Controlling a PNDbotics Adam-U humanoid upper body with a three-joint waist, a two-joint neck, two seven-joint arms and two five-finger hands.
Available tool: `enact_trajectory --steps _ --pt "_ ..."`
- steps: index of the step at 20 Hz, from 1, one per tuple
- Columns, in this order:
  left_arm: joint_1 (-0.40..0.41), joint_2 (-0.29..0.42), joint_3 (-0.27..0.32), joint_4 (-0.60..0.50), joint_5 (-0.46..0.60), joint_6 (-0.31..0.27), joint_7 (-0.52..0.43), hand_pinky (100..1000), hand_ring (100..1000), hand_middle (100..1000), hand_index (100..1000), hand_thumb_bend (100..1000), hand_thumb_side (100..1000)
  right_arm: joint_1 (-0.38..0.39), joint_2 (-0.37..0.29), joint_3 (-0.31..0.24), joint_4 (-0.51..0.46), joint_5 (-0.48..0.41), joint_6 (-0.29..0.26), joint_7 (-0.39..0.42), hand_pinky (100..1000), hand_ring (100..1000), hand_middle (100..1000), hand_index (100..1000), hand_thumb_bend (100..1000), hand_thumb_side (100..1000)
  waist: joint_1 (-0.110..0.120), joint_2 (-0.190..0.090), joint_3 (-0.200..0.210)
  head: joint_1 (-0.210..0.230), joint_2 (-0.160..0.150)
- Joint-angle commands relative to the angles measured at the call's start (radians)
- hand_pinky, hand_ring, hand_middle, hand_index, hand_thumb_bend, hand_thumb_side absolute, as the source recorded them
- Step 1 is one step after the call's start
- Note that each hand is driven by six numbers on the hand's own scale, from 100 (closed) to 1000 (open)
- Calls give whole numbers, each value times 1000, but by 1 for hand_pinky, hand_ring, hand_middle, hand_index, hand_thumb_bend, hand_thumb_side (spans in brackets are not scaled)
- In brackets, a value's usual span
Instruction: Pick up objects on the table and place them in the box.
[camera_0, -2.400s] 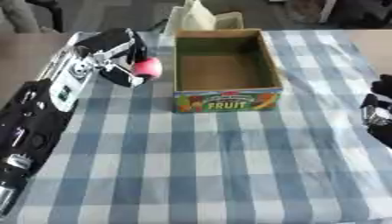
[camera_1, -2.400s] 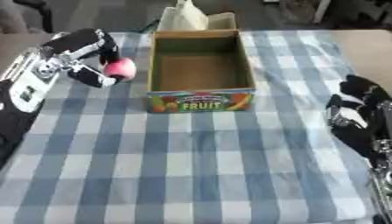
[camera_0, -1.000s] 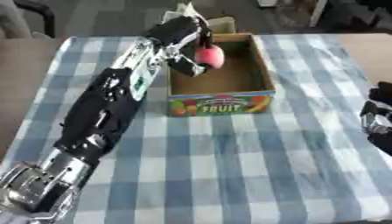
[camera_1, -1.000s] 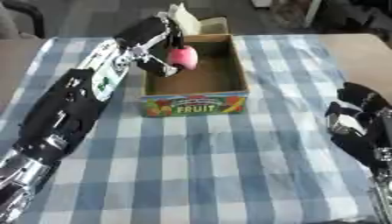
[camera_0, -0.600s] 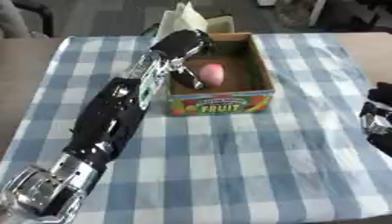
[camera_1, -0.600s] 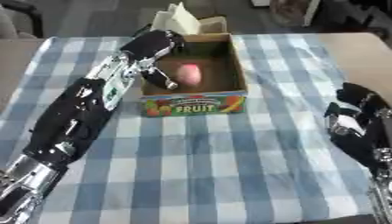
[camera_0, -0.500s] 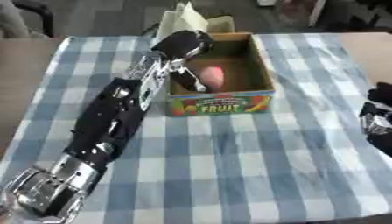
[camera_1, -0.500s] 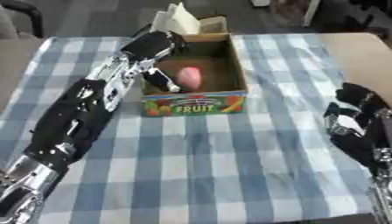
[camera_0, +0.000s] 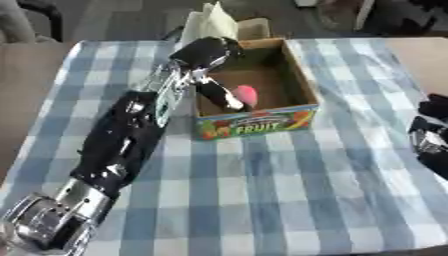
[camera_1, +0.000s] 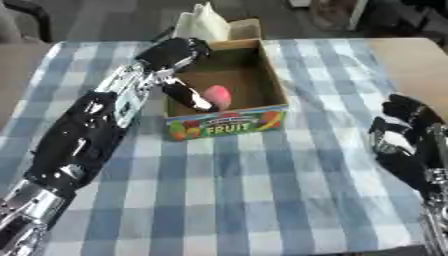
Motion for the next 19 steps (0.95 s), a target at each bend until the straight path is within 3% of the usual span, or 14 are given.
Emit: enact_trajectory --steps 1,5,9,13,14,19 --pt "-14 36 7 -46 32 7 -10 720 680 712 813 833 598 -9 -10 -10 -10 -3 0 -5 735 819 728 828 100 100 -5 -16 5 -7 -10" --pt "24 100 35 -134 90 13 22 717 668 695 777 788 572 -5 -12 -17 -10 -1 0 -11 734 819 727 827 100 100 -3 -19 18 -18 -9" --pt "86 122 86 -230 151 56 63 699 627 642 704 679 508 -2 -12 -22 -9 1 1 -16 734 819 727 824 100 100 -3 -20 32 -35 -8" --pt "149 139 117 -318 214 117 104 687 606 611 661 538 442 -1 -12 -26 -9 1 1 -20 734 819 727 825 100 100 -6 -19 41 -40 -11" --pt "164 141 122 -337 230 133 110 686 603 605 656 467 422 -1 -12 -27 -9 1 1 -21 734 819 727 825 100 100 -7 -19 44 -41 -10" --pt "252 132 148 -422 309 208 123 687 599 597 643 310 419 -2 -13 -30 -10 2 1 -24 734 819 727 826 100 100 -10 -14 53 -45 -11"
